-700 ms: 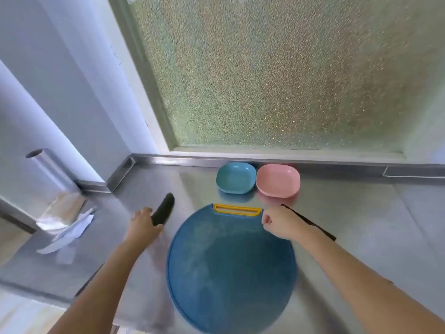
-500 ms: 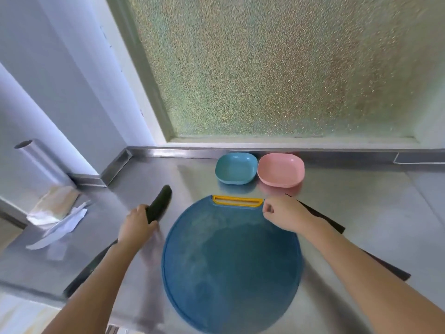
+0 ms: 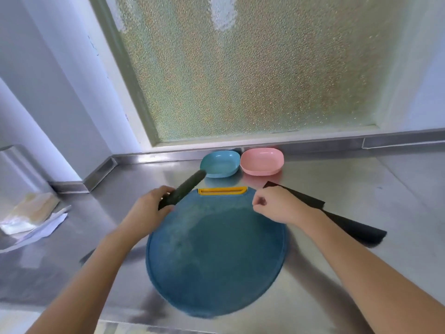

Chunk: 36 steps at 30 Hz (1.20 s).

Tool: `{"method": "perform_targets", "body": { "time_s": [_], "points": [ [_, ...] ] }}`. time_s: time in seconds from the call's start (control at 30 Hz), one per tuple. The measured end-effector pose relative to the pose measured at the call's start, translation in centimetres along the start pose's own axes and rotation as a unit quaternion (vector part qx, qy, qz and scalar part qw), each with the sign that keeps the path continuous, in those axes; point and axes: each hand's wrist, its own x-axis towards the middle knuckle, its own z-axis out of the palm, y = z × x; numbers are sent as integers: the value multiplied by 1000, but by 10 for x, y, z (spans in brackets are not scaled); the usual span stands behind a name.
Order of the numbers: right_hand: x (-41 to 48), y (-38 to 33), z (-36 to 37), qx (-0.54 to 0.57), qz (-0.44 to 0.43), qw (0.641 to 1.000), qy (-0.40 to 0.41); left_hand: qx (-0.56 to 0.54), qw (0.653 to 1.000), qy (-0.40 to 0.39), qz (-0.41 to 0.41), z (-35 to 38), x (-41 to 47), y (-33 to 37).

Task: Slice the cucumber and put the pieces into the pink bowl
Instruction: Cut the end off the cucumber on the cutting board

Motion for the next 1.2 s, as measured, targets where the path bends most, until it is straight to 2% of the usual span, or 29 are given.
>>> {"method": "perform_targets", "body": {
  "time_s": [0.17, 0.3, 0.43, 0.57, 0.7, 0.77, 1.03, 1.2],
  "points": [
    [-25, 5, 6, 0, 9, 1000, -5, 6, 989, -56, 133, 10, -21, 44],
    [-46, 6, -1, -21, 22, 999, 20, 27, 977, -94, 188, 20, -34, 58],
    [-64, 19, -6, -38, 91, 992, 79, 64, 972, -116, 192, 29, -44, 55],
    [-77, 41, 1, -111, 190, 967, 127, 85, 970, -132, 184, 39, -54, 51],
    [-85, 52, 8, -151, 200, 957, 144, 139, 967, -140, 163, 44, -57, 52],
    [-85, 52, 7, -159, 198, 957, 141, 155, 966, -132, 160, 45, -58, 58],
    [-80, 44, -13, -179, 167, 967, 73, 69, 971, -79, 216, 80, -55, 99],
    [-80, 38, -13, -126, 168, 974, 85, 82, 975, 80, 191, 112, -62, 101]
  ]
}}
